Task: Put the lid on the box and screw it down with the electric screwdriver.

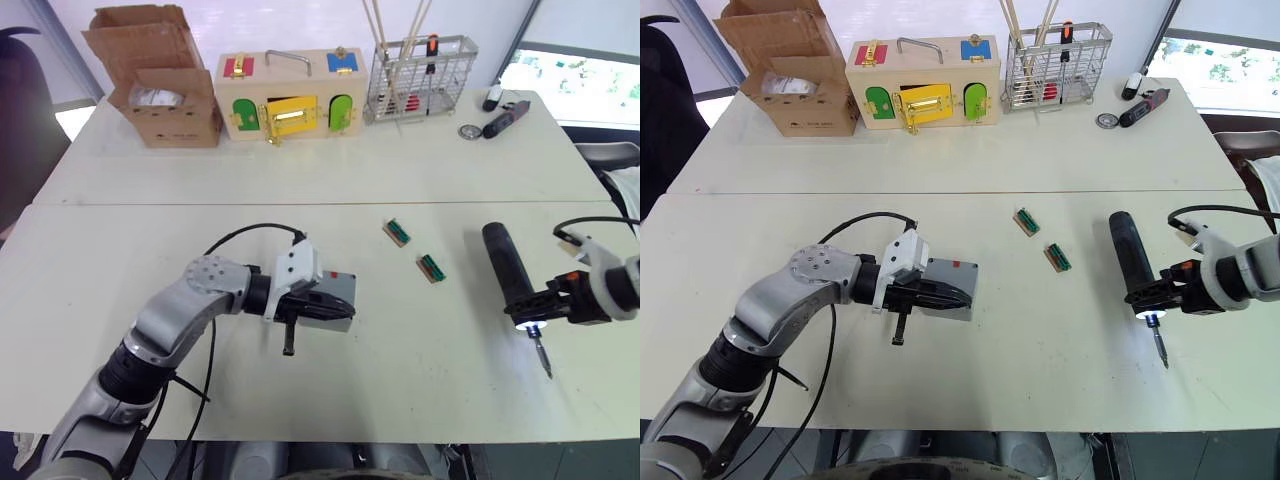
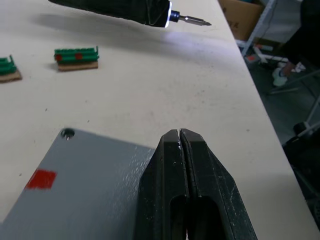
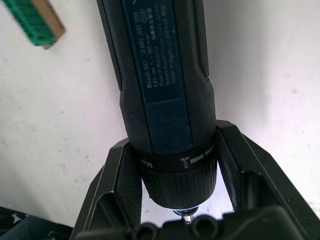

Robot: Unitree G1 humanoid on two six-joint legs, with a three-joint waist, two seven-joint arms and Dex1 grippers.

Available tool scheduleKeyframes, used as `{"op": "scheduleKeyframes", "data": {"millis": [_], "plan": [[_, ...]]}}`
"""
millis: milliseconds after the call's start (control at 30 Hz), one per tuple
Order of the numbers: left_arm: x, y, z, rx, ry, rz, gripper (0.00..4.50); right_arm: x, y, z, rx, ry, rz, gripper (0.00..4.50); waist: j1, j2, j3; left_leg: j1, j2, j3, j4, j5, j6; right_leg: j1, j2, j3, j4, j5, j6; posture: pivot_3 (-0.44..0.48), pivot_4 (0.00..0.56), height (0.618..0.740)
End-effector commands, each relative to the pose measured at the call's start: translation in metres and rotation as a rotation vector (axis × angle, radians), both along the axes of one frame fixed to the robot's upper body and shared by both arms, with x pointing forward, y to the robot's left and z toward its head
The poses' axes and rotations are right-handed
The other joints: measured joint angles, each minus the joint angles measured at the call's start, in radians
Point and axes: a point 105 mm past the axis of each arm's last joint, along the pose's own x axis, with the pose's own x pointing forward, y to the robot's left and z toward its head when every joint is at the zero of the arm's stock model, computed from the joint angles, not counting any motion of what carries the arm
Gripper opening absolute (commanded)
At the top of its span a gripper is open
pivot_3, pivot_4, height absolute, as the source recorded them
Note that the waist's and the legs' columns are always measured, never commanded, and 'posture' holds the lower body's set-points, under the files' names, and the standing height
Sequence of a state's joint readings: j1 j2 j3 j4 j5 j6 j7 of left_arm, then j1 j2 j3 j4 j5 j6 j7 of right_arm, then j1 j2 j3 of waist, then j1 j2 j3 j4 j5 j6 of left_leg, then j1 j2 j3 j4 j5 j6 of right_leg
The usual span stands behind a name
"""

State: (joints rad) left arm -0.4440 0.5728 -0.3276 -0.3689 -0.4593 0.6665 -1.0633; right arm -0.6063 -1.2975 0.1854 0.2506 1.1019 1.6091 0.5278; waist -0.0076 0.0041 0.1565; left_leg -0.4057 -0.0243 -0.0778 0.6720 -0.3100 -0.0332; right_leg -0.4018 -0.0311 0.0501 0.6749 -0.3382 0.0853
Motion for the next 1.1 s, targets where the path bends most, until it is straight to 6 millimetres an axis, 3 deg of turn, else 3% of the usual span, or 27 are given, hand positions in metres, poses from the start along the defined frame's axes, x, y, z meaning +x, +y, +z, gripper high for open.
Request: {"op": "scheduleKeyframes", "data": {"millis": [33, 133, 267, 433, 567, 633, 700, 767, 867, 967, 1100], "plan": [[-0.003, 0.004, 0.01, 0.0, -0.055, -0.003, 0.0, 0.005, 0.0, 0.009, -0.009, -0.032, 0.002, 2.24, 0.0, 0.0, 0.0, -0.001, 0.0, 0.0, 0.001, 0.0, 0.0, -0.001, 0.0, 0.0, 0.0, 0.0, 0.0, 0.0, 0.15, 0.74], [-0.002, 0.008, 0.011, 0.014, -0.061, 0.002, 0.0, 0.007, 0.0, 0.007, -0.019, -0.033, 0.005, 3.42, 0.0, 0.0, 0.0, -0.002, 0.0, 0.0, 0.004, -0.001, 0.001, -0.002, 0.0, 0.0, 0.003, 0.0, 0.0, 0.0, 0.15, 0.74], [-0.001, 0.014, 0.013, 0.031, -0.071, 0.007, 0.0, 0.011, 0.0, 0.009, -0.014, -0.054, 0.004, 4.47, 0.0, 0.0, 0.0, -0.002, 0.0, 0.0, 0.009, -0.001, 0.002, -0.001, 0.0, 0.0, 0.006, 0.0, 0.0, 0.0, 0.15, 0.74], [0.009, 0.022, 0.02, 0.028, -0.083, 0.045, 0.0, 0.023, 0.002, 0.025, -0.012, -0.158, 0.004, 4.47, -0.002, 0.0, 0.0, -0.002, 0.0, 0.0, 0.01, -0.001, 0.002, -0.001, 0.0, 0.0, 0.008, 0.0, 0.0, 0.0, 0.15, 0.74], [0.031, 0.043, 0.036, -0.048, -0.06, 0.186, 0.0, 0.048, 0.005, 0.063, -0.083, -0.458, 0.065, 4.47, -0.002, 0.0, 0.0, -0.002, 0.0, 0.0, 0.01, -0.001, 0.002, -0.001, 0.0, 0.0, 0.008, 0.0, 0.0, 0.0, 0.15, 0.74], [0.041, 0.061, 0.04, -0.08, -0.034, 0.282, 0.0, 0.05, 0.029, 0.086, -0.028, -0.62, 0.157, 4.47, -0.003, 0.0, 0.0, -0.002, 0.0, 0.0, 0.01, -0.001, 0.002, -0.002, 0.0, 0.0, 0.008, 0.0, 0.0, 0.0, 0.15, 0.74], [0.047, 0.075, 0.038, -0.074, -0.014, 0.343, 0.0, 0.039, 0.06, 0.095, 0.087, -0.711, 0.269, 4.47, -0.005, 0.0, 0.0, -0.002, 0.001, -0.001, 0.009, -0.002, 0.003, -0.002, 0.002, -0.001, 0.009, 0.0, 0.0, 0.0, 0.15, 0.74], [0.049, 0.086, 0.03, -0.041, 0.006, 0.377, 0.0, 0.017, 0.097, 0.084, 0.158, -0.753, 0.432, 4.47, -0.004, -0.002, -0.001, -0.002, 0.001, -0.002, 0.009, -0.002, 0.003, -0.002, 0.002, -0.001, 0.009, 0.0, 0.0, 0.0, 0.15, 0.74], [0.045, 0.096, 0.007, 0.05, 0.05, 0.395, 0.0, -0.022, 0.145, 0.046, 0.219, -0.726, 0.661, 4.47, 0.003, -0.002, -0.001, -0.003, 0.001, -0.003, 0.009, -0.002, 0.004, -0.001, 0.002, -0.002, 0.008, 0.0, 0.0, 0.0, 0.15, 0.74], [0.04, 0.097, -0.009, 0.1, 0.08, 0.379, 0.0, -0.039, 0.168, 0.016, 0.225, -0.689, 0.749, 4.47, 0.004, -0.002, -0.001, -0.003, 0.0, -0.003, 0.011, -0.002, 0.003, -0.001, 0.0, -0.002, 0.009, 0.0, 0.0, 0.0, 0.15, 0.74], [0.041, 0.087, -0.02, 0.087, 0.108, 0.392, 0.0, -0.034, 0.183, -0.009, 0.201, -0.707, 0.759, 4.47, 0.004, -0.003, -0.001, 0.001, -0.001, -0.003, 0.013, 0.0, 0.001, 0.005, -0.001, -0.002, 0.008, 0.001, 0.002, 0.0, 0.15, 0.74]]}}
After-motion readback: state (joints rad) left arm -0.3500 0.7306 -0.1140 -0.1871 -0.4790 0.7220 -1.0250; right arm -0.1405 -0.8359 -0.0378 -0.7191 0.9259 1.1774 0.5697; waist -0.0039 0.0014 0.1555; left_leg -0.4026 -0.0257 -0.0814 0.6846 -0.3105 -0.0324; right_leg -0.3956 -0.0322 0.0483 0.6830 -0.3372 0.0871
